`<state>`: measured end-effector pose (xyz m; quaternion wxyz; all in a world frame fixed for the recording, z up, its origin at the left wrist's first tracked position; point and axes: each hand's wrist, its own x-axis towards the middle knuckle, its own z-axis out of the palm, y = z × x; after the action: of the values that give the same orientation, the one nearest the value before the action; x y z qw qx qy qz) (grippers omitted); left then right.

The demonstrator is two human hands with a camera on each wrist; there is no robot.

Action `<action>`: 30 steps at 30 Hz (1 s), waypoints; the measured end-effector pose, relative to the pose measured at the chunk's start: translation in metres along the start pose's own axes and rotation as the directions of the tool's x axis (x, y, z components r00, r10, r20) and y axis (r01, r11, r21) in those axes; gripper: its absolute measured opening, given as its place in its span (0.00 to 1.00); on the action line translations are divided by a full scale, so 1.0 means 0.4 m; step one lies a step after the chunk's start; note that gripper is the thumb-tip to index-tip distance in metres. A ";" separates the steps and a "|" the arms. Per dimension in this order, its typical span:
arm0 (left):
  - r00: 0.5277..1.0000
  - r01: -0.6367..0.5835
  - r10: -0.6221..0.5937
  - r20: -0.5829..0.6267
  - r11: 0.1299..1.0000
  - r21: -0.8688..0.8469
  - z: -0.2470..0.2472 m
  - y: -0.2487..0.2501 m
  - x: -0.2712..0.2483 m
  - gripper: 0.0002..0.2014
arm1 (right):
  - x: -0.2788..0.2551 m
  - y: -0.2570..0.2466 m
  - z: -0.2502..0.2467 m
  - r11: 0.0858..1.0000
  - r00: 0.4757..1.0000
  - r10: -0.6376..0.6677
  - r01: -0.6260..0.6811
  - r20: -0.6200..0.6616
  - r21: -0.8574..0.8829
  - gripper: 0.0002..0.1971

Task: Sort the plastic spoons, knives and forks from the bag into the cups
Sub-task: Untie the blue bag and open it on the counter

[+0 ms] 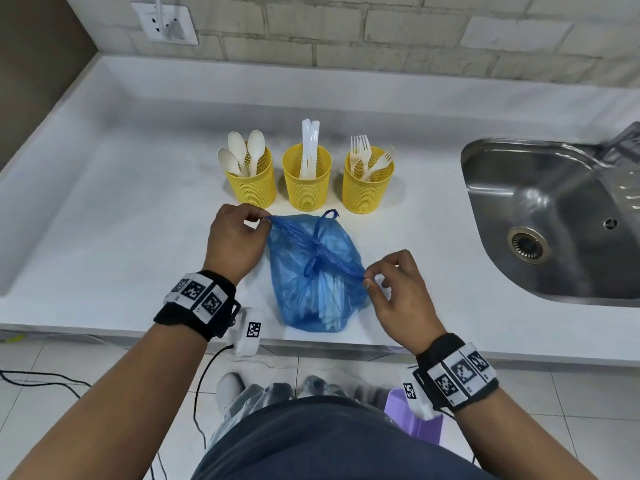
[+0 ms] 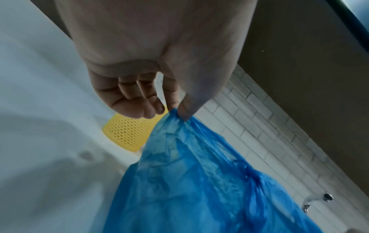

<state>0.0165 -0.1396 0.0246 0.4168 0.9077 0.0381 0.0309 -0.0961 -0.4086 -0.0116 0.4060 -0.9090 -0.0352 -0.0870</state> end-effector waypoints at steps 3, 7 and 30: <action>0.985 -0.048 0.043 0.164 0.998 0.030 0.011 0.014 -0.028 0.19 | 0.005 -0.022 0.001 0.998 0.998 0.059 -0.059 0.013 0.026 0.12; 0.966 -0.203 0.157 0.208 0.954 0.222 0.035 0.023 -0.038 0.25 | 0.049 -0.078 0.021 0.988 0.986 0.082 -0.061 0.147 -0.142 0.28; 0.992 -0.039 0.059 0.108 0.983 -0.181 -0.130 0.237 0.086 0.11 | -0.133 -0.147 -0.104 0.923 0.881 -0.375 0.384 0.290 0.025 0.10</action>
<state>0.0503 -0.1586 0.1313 0.4973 0.8675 -0.0108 -0.0070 -0.1617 -0.3999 0.0488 0.3563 -0.8940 -0.2698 -0.0316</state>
